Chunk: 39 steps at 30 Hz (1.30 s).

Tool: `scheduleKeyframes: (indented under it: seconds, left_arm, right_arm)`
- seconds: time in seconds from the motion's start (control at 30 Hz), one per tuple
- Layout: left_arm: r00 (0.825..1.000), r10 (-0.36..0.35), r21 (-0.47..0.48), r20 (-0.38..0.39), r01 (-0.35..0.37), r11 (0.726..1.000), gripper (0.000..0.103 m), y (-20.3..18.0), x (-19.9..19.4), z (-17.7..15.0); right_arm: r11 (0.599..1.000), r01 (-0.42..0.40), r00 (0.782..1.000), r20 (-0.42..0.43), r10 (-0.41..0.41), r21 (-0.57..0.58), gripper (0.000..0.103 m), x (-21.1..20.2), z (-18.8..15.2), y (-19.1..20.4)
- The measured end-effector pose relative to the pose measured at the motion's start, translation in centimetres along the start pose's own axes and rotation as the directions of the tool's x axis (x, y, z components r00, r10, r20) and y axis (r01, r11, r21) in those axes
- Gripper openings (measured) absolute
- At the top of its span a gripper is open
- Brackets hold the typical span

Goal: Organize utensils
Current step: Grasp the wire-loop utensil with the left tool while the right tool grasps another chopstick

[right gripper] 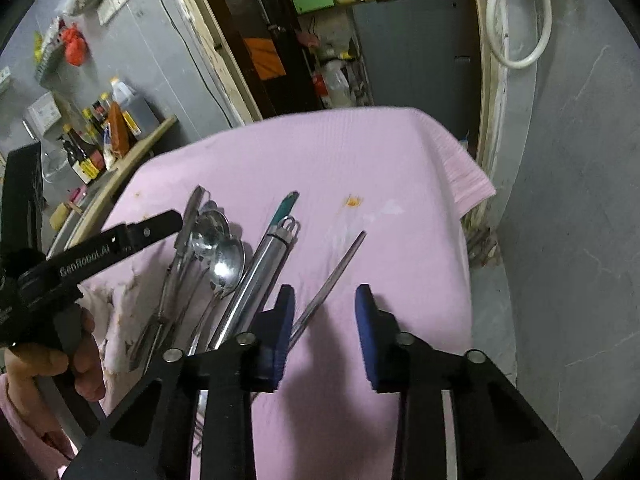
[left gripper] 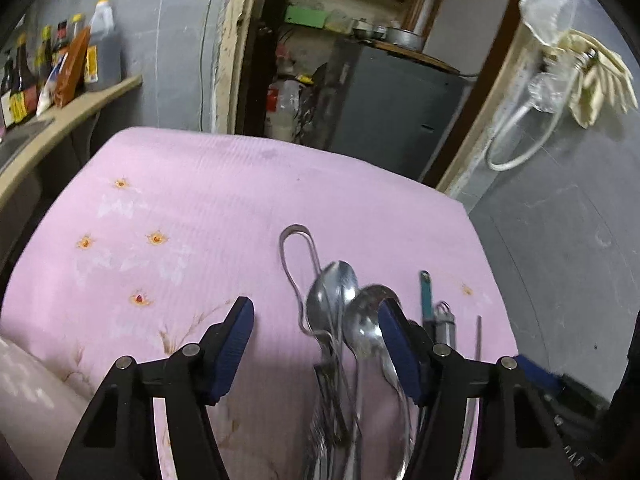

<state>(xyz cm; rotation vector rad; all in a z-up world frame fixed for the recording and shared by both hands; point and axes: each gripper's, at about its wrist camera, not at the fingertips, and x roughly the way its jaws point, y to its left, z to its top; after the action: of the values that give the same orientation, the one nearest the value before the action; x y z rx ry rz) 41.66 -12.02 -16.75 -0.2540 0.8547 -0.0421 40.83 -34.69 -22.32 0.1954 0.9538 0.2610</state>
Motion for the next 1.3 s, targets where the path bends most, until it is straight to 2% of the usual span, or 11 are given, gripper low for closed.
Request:
scheduleKeyframes:
  seconds: [0.17,0.37,0.5,0.6,0.63,0.67,0.8,0.87,0.93,1.07,1.3]
  left_arm:
    - [0.999,-0.003,-0.041,-0.037,0.001,0.999,0.056,0.6,2.0,0.7]
    - [0.998,-0.016,-0.066,-0.066,0.012,0.998,0.054,0.5,3.9,2.1]
    - [0.997,0.002,-0.079,-0.074,-0.008,0.997,0.041,0.7,4.6,2.9]
    - [0.995,0.038,-0.066,-0.088,-0.044,0.997,0.030,0.6,4.9,3.3]
    - [0.995,0.047,-0.058,-0.092,-0.052,0.997,0.028,0.5,4.8,3.3]
    - [0.994,0.050,-0.052,-0.095,-0.055,0.997,0.025,0.4,4.7,3.3]
    - [0.994,0.028,-0.066,-0.105,-0.035,0.997,0.024,0.8,4.0,2.9]
    - [0.995,0.016,-0.072,-0.094,-0.023,0.997,0.024,0.8,3.0,2.4]
    - [0.997,0.007,-0.064,-0.080,-0.012,0.998,0.024,0.6,2.1,2.0]
    - [1.000,-0.010,-0.012,-0.024,0.009,1.000,0.023,-0.1,-1.2,1.0]
    - [0.996,-0.082,0.056,0.025,0.080,0.995,0.023,-0.6,-6.5,-0.2]
  right_arm:
    - [0.999,0.041,0.999,-0.001,-0.041,-0.032,0.026,0.9,-0.5,1.6]
    - [0.999,0.035,0.999,-0.002,-0.035,-0.001,0.025,0.7,0.0,1.7]
    - [0.998,0.055,0.998,-0.016,-0.055,0.017,0.024,1.0,0.5,1.5]
    - [0.994,0.112,0.993,-0.039,-0.112,0.004,0.024,1.3,0.9,2.1]
    - [0.992,0.126,0.991,-0.043,-0.126,-0.004,0.020,1.4,0.8,2.3]
    - [0.992,0.128,0.990,-0.050,-0.128,-0.004,0.009,1.3,0.9,2.3]
    - [0.993,0.027,0.998,-0.058,-0.020,0.116,0.007,0.5,0.6,0.4]
    - [0.982,-0.045,0.998,-0.039,0.053,0.182,0.006,-0.3,0.1,-0.4]
    - [0.975,-0.082,0.996,-0.005,0.084,0.208,0.006,-1.4,-0.3,-0.6]
    - [0.973,-0.125,0.992,0.055,0.116,0.194,0.005,-4.1,-1.2,0.0]
    - [0.973,-0.139,0.986,0.118,0.118,0.182,0.004,-8.0,-2.7,0.8]
